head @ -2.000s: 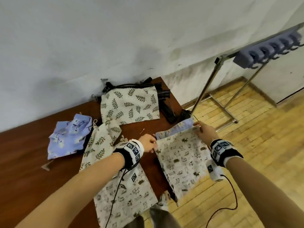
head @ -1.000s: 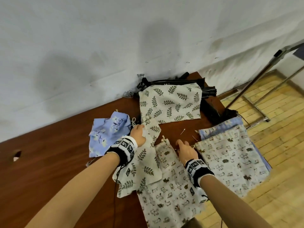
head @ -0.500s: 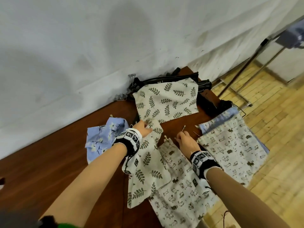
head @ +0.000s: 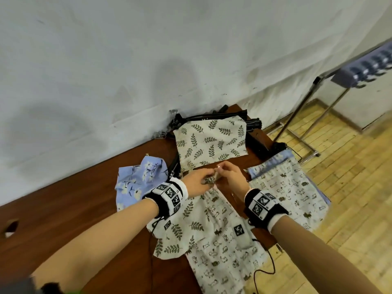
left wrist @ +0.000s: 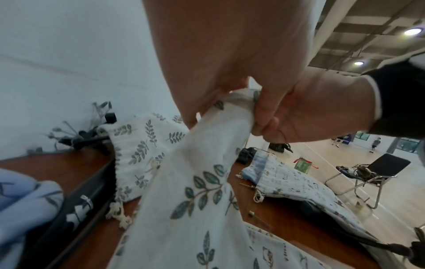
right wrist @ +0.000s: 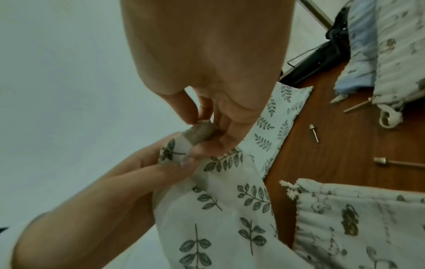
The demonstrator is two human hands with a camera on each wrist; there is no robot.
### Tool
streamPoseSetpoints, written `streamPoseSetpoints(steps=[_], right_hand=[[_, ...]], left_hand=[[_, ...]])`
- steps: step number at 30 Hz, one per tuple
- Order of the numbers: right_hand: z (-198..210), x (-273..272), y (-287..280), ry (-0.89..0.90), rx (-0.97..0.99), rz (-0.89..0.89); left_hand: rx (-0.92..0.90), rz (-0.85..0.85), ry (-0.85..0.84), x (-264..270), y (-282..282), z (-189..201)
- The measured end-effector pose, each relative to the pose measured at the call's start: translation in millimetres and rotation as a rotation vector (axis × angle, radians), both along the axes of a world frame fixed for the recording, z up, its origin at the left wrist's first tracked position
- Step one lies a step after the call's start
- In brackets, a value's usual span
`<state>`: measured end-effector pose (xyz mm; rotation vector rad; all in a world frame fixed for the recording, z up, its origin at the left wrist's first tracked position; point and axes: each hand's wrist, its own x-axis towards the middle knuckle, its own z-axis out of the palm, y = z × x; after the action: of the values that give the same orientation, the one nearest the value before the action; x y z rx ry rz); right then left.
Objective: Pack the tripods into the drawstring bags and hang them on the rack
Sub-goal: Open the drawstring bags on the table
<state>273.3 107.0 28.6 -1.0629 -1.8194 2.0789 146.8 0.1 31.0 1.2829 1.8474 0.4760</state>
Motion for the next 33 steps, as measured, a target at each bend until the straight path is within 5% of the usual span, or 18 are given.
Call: streamPoseSetpoints(steps=[4, 8, 17, 21, 24, 27, 33], right_hand=[[24.9, 16.4, 4.8, 0.013, 0.272, 0.048], [62.4, 29.8, 3.7, 0.106, 0.307, 0.077], [138.5, 64.7, 0.8, 0.235, 0.518, 0.241], [144.7, 79.7, 8.8, 0.075, 0.79, 0.389], [133.5, 90.2, 9.1, -0.116, 1.169, 0.599], [115.6, 98.1, 4.0, -0.233, 1.477, 0.778], [74.7, 107.7, -21.0, -0.475, 1.703, 1.021]], left_hand=[[-0.028, -0.036, 0.106, 10.9, -11.8, 28.8], [0.018, 0.107, 0.121, 18.9, -25.9, 51.7], [-0.069, -0.112, 0.56, 33.5, -39.7, 88.1], [-0.164, -0.188, 0.743, 50.6, -41.0, 109.2], [-0.306, -0.129, 0.682, 60.4, -41.0, 113.7], [-0.252, -0.193, 0.723, 76.4, -45.7, 119.2], [-0.343, -0.253, 0.595, 116.5, -46.0, 84.6]])
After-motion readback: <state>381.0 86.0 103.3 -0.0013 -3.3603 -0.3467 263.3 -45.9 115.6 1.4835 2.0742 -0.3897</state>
